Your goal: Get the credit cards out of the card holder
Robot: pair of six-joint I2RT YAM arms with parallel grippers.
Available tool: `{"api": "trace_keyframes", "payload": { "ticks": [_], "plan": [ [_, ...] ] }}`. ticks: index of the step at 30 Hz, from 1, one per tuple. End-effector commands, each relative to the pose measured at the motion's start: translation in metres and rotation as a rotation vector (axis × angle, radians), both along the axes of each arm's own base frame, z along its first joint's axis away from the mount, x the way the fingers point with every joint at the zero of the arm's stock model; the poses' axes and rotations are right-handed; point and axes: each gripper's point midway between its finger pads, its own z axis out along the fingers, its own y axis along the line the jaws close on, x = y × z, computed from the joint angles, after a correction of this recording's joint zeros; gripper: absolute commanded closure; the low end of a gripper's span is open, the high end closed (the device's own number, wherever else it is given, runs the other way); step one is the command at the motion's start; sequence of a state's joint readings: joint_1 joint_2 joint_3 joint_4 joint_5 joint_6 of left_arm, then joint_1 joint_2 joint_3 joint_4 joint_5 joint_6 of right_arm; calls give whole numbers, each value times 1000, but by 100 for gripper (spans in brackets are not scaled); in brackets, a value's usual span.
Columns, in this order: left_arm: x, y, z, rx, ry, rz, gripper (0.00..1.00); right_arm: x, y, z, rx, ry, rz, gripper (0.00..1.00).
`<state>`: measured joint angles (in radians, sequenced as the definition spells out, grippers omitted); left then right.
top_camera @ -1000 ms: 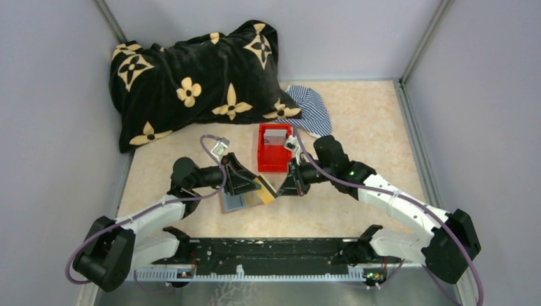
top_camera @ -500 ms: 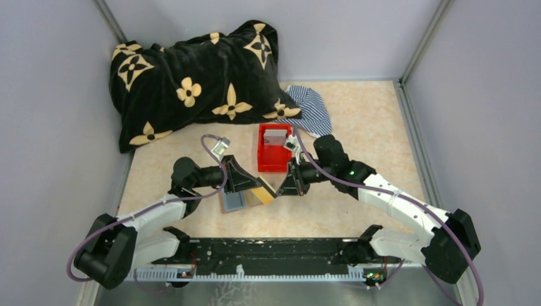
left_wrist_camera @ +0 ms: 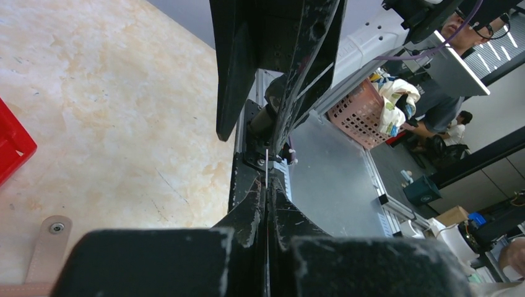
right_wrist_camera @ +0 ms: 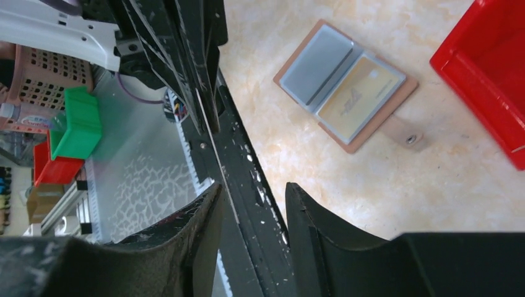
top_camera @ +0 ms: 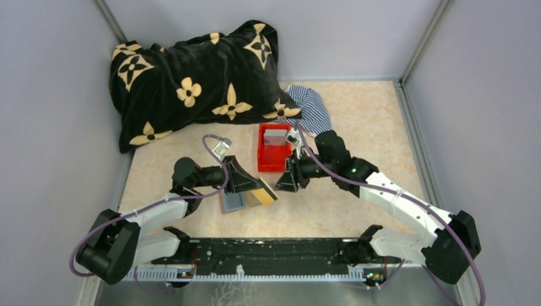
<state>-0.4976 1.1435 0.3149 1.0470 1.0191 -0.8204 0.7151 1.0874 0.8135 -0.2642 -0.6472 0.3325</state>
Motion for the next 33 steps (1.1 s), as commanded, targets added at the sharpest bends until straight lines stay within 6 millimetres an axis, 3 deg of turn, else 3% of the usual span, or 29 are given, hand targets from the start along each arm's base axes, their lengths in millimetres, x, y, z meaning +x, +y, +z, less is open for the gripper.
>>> {"api": "trace_keyframes", "payload": {
  "ticks": [1,15,33],
  "plan": [
    [-9,0,6,-24,-43,-46,100,15,6,41,77,-116,-12,57],
    [-10,1,6,-27,-55,-32,100,11,28,47,164,-64,72,59],
    [5,1,16,-66,-68,60,100,-1,18,46,201,-57,43,64]
  ]
}}
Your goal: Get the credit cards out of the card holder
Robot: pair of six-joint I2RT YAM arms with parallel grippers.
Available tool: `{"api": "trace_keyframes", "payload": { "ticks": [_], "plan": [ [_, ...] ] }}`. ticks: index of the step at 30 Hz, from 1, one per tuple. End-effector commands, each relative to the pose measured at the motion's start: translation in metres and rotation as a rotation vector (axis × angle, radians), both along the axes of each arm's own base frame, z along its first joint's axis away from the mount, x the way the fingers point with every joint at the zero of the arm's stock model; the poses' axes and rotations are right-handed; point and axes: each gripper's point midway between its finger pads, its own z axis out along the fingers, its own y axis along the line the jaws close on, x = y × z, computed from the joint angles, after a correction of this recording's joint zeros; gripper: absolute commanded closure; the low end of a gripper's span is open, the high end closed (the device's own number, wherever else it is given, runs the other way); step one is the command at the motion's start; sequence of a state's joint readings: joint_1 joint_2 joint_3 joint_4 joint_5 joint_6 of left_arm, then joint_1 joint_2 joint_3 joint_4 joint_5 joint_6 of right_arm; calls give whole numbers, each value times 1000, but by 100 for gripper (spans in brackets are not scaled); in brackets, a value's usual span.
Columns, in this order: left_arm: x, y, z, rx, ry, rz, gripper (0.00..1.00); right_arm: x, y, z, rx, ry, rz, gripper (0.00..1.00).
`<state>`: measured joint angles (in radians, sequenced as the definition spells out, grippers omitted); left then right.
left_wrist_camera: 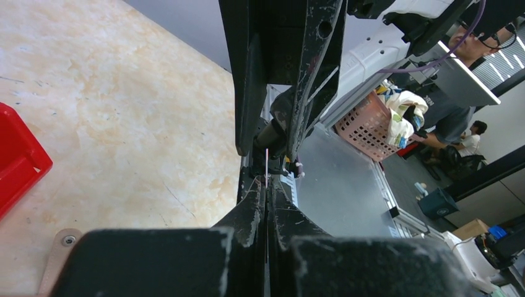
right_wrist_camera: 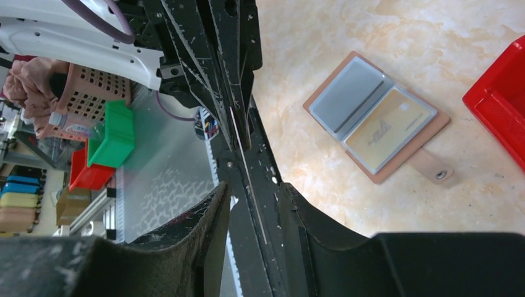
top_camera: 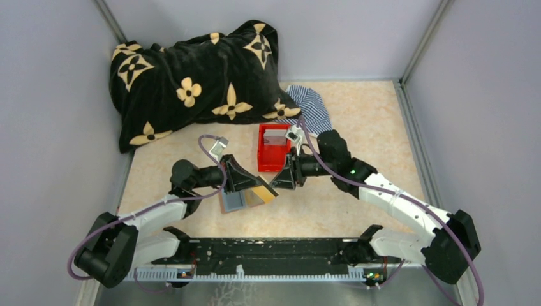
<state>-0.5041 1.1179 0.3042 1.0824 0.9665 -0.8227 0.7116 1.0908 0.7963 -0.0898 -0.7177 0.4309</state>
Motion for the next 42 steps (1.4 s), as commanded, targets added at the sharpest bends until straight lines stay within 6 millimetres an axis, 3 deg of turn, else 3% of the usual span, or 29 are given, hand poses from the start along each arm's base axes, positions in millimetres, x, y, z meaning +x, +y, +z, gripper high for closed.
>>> {"api": "trace_keyframes", "payload": {
  "ticks": [1,10,24,30,35,36,40,42],
  "plan": [
    [1,0,7,-31,-32,13,100,-2,3,19,65,-52,15,64],
    [1,2,2,-33,-17,33,100,-7,13,19,77,-47,47,67],
    [-2,4,16,-86,-40,41,100,-6,20,9,53,-44,39,68],
    [-2,5,15,-87,-34,45,100,-4,20,11,56,-47,28,99],
    [-3,4,15,-81,-32,34,100,-4,20,9,48,-56,31,100],
    [-4,4,14,-77,-31,31,96,-3,20,8,36,-65,39,100],
    [-2,5,14,-79,-34,48,42,4,10,-2,-60,-100,58,100],
    [-1,7,20,-83,-51,67,32,16,2,-2,-110,-123,39,100]
  ]
}}
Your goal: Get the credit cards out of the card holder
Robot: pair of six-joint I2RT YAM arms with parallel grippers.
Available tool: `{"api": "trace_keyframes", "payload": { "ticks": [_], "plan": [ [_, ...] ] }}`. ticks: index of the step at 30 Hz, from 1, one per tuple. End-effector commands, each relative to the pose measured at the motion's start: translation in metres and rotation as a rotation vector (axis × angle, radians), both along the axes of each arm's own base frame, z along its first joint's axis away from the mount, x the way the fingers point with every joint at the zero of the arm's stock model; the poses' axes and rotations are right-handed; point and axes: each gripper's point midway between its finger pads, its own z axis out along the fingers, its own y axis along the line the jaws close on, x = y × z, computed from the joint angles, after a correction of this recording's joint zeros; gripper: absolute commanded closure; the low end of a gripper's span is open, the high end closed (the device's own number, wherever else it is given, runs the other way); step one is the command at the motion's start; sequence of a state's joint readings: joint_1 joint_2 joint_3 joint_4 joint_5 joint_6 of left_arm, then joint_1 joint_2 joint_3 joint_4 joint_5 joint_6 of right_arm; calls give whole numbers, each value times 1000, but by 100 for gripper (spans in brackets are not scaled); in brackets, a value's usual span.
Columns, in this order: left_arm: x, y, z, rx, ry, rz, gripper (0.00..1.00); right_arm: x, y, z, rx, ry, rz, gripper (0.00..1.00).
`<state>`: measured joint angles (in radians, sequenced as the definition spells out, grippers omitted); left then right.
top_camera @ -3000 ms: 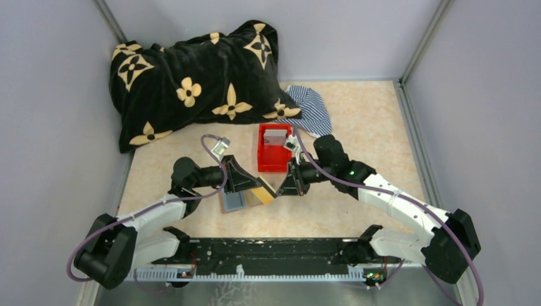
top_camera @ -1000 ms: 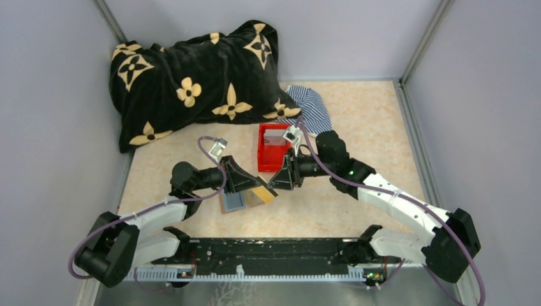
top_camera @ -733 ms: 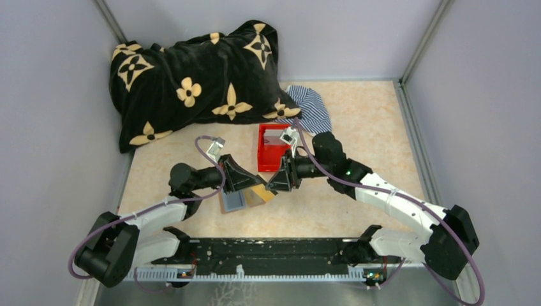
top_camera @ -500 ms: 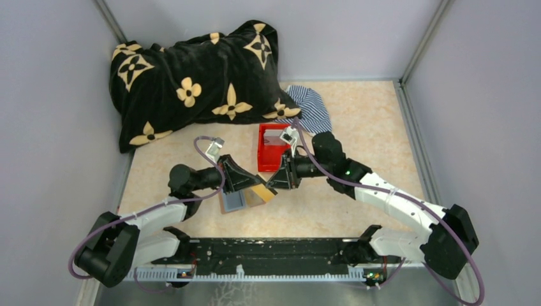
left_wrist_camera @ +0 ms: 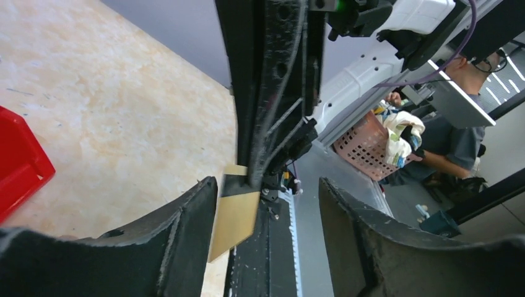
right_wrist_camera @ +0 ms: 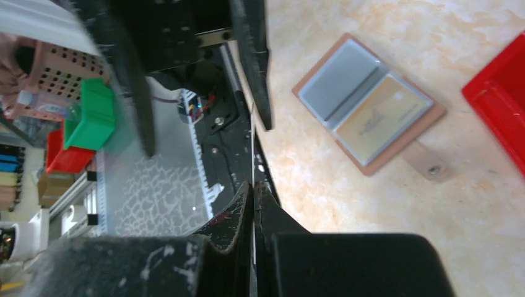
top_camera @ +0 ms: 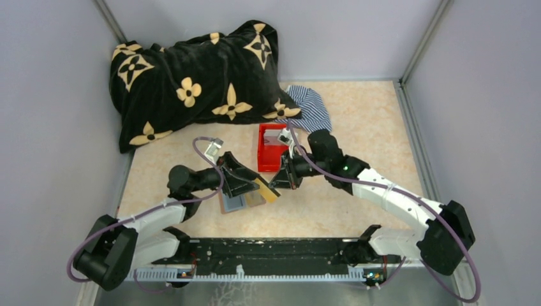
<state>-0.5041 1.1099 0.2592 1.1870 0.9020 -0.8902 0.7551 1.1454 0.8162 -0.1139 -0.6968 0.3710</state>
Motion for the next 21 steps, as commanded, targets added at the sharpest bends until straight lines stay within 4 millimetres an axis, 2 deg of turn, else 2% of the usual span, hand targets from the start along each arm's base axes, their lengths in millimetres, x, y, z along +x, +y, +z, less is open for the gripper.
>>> {"api": "trace_keyframes", "payload": {
  "ticks": [1,5,10,13,17,21],
  "plan": [
    [0,4,15,-22,-75,39,31,28,-11,13,-88,-121,-20,100],
    [10,10,28,16,-131,145,30,64,-21,14,-219,-222,-76,100],
    [12,17,37,64,-170,202,30,108,-29,7,-348,-378,-27,100],
    [9,17,37,63,-170,194,30,135,-33,-3,-442,-401,3,100],
    [8,18,36,64,-170,193,30,162,-34,-26,-557,-387,55,100],
    [9,19,34,80,-170,200,31,182,-28,-25,-560,-429,77,100]
  ]
}}
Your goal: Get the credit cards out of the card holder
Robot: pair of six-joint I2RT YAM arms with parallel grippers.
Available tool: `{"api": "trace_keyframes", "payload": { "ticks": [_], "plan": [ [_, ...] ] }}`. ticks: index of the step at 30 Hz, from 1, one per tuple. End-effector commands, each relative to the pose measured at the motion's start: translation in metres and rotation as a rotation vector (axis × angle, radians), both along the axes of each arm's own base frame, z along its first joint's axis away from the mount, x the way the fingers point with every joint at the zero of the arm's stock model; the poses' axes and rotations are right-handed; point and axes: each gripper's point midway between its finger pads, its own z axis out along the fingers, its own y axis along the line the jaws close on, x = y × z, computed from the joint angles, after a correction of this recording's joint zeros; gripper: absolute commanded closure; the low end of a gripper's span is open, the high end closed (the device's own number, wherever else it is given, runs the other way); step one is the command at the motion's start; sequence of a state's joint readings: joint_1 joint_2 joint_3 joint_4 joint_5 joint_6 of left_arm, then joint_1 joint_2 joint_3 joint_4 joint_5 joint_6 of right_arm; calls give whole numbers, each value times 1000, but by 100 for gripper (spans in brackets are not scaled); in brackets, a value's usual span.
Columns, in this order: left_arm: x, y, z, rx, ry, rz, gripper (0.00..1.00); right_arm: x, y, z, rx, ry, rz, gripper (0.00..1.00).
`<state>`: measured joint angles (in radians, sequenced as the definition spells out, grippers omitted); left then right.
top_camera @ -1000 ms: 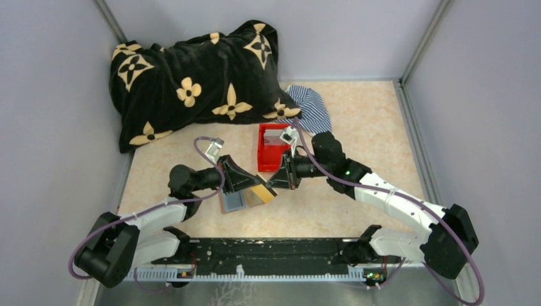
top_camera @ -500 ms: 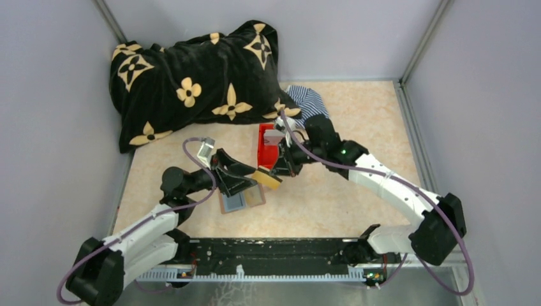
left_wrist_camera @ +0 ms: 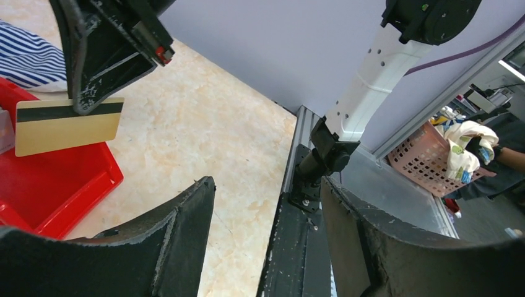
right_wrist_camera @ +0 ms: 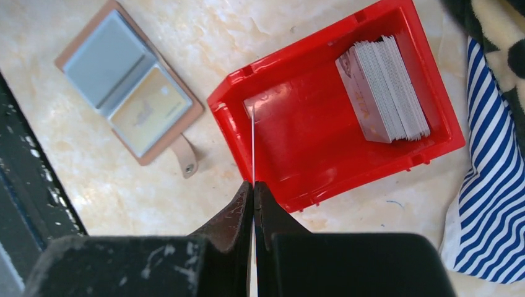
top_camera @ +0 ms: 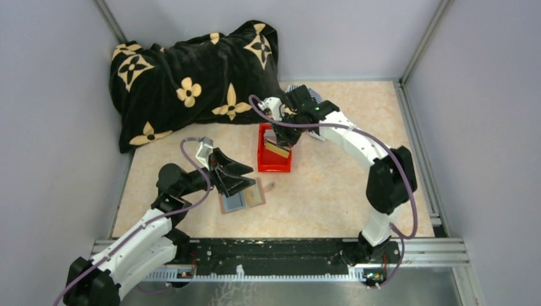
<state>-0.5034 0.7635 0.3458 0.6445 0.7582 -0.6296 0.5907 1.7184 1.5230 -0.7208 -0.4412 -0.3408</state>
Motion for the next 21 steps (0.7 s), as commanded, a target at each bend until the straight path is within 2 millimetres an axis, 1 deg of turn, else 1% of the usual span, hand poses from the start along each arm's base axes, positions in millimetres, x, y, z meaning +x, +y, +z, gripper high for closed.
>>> {"api": "trace_keyframes", "payload": {
  "ticks": [1,7,15,21],
  "plan": [
    [1,1,7,9,-34,12,31,19,-1,12,-50,-89,76,100],
    [4,7,12,14,-32,62,29,38,6,3,-79,-101,129,100],
    [4,8,9,29,-37,72,28,53,9,-28,-139,-75,166,100],
    [3,8,5,35,-32,67,28,60,9,-32,-146,-104,206,100]
  ]
}}
